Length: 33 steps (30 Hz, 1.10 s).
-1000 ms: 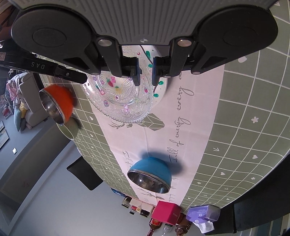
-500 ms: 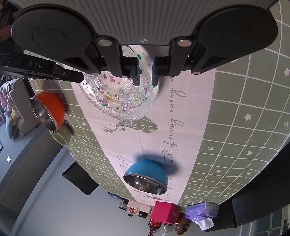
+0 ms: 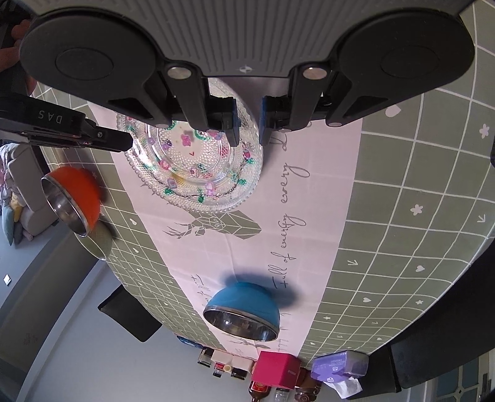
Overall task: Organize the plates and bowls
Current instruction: 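Lift the glass plate with both tools and set it onto the white painted plate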
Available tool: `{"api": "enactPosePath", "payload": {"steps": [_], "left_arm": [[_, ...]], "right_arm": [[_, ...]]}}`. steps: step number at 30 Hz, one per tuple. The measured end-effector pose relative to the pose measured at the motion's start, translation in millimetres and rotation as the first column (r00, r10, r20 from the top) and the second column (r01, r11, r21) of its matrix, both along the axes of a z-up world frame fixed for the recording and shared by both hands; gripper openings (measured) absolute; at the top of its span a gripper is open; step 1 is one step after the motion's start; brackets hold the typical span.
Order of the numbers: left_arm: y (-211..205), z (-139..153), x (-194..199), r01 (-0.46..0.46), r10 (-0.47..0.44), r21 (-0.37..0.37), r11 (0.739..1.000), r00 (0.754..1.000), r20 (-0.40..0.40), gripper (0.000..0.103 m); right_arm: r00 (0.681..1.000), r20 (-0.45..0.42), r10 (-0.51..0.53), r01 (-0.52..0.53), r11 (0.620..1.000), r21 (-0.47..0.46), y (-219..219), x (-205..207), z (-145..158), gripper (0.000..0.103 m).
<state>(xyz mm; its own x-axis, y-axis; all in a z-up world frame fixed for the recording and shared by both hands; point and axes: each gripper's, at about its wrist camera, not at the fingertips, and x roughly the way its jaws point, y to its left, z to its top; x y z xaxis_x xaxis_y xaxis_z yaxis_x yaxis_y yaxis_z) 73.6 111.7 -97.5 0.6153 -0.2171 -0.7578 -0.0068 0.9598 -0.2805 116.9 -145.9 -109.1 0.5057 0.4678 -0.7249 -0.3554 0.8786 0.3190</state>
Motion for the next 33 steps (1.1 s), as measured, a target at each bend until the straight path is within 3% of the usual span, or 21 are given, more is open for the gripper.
{"api": "enactPosePath", "payload": {"steps": [5, 11, 13, 18, 21, 22, 25, 27, 30, 33], "left_arm": [[-6, 1, -1, 0.018, -0.019, 0.048, 0.999, 1.0, 0.01, 0.014], [4, 5, 0, -0.009, 0.01, -0.024, 1.0, 0.999, 0.038, 0.014], [4, 6, -1, -0.007, 0.008, -0.029, 1.0, 0.999, 0.047, 0.014], [4, 4, 1, -0.004, 0.005, -0.045, 0.999, 0.999, 0.033, 0.03], [7, -3, 4, -0.008, 0.005, -0.083, 0.997, 1.0, -0.03, 0.045], [8, -7, 5, -0.013, 0.007, -0.105, 0.994, 0.998, -0.057, 0.045], [10, -13, 7, -0.01, -0.006, -0.163, 0.987, 0.995, -0.102, 0.045], [9, -14, 6, -0.002, -0.017, -0.174, 0.985, 0.994, -0.105, 0.044], [5, -13, 6, -0.003, -0.012, -0.139, 0.99, 0.995, -0.103, 0.034], [4, -13, 6, -0.007, -0.006, -0.127, 0.992, 0.995, -0.101, 0.033]], "right_arm": [[1.0, 0.007, 0.007, -0.007, 1.0, -0.01, 1, -2, 1, 0.01], [1.0, 0.009, -0.002, 0.002, 1.0, 0.023, -1, -3, 5, 0.024], [1.0, 0.012, -0.007, 0.007, 1.0, 0.028, -2, -3, 7, 0.036], [0.998, -0.055, -0.011, 0.014, 0.998, 0.055, -6, 1, 2, 0.042], [0.986, -0.166, -0.003, 0.023, 0.993, 0.12, -12, 1, -10, 0.042], [0.98, -0.199, -0.002, 0.03, 0.99, 0.138, -13, 1, -14, 0.042], [0.97, -0.242, 0.003, 0.042, 0.983, 0.18, -15, -1, -21, 0.041], [0.97, -0.243, 0.007, 0.042, 0.98, 0.194, -14, -1, -21, 0.035], [0.971, -0.238, 0.001, 0.046, 0.981, 0.189, -13, -1, -21, 0.033], [0.969, -0.247, -0.003, 0.055, 0.977, 0.204, -16, 0, -23, 0.033]]}}
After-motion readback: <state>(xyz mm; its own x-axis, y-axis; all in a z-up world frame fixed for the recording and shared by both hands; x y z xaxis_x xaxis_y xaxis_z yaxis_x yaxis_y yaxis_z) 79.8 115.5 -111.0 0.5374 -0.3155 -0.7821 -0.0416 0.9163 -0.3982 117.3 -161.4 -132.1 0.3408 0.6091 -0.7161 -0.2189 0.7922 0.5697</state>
